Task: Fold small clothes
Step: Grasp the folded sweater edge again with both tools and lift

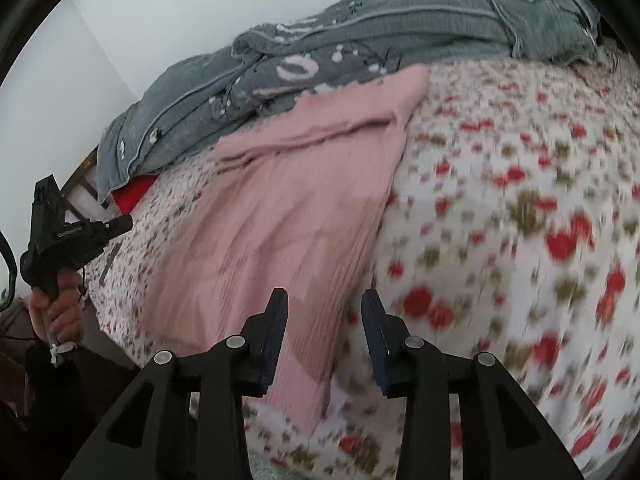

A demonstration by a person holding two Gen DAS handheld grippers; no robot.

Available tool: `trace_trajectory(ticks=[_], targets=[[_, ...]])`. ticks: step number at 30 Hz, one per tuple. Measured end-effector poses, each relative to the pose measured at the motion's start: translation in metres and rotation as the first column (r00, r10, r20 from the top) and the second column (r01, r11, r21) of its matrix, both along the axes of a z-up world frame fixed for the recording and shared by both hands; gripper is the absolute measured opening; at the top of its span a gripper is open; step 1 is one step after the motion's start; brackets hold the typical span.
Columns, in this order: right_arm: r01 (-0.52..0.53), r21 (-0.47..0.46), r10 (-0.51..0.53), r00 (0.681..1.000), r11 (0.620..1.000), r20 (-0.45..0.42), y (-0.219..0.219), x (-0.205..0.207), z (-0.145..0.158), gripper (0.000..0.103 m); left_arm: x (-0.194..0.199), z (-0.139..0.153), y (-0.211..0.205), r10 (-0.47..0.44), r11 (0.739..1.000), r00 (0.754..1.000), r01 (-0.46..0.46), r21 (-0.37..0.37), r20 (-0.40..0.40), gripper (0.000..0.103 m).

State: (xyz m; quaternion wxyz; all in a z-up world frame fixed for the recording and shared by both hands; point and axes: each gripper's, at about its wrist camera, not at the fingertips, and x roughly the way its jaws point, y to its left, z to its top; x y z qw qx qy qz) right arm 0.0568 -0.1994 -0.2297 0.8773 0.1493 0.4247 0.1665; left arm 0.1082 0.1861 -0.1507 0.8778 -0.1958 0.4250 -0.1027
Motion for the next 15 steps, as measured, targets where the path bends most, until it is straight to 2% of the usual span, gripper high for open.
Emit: trace_trajectory(ticks=[5,6,9,12,15], targets=[[-0.006,-0.003,0.006,1.000,1.000,-0.020,0.010,-0.020,-0.016,0.038,-0.034,-0.030,0.004,0.016,0.999,0.998,-0.014,0.036,-0.059,0.008],[-0.007,-0.001,0.007,1.000,1.000,-0.026,0.013,-0.024,-0.021,0.038,-0.039,-0.034,0.005,0.011,0.999,0.997,-0.009,0.035,-0.072,0.015],[-0.014,-0.021,0.013,0.999,1.000,-0.041,0.024,-0.030,-0.031,0.038,-0.053,-0.048,0.007,-0.002,0.999,0.996,0.006,0.042,-0.091,0.065],[-0.005,-0.040,0.003,0.999,0.999,-0.051,0.032,-0.030,-0.041,0.038,-0.065,-0.052,0.007,-0.002,0.998,0.999,0.005,0.059,-0.050,0.066],[0.009,-0.044,-0.011,0.998,0.999,-0.054,0.034,-0.028,-0.046,0.038,-0.060,-0.062,0.004,-0.033,0.999,0.996,0.035,0.014,-0.087,0.064]])
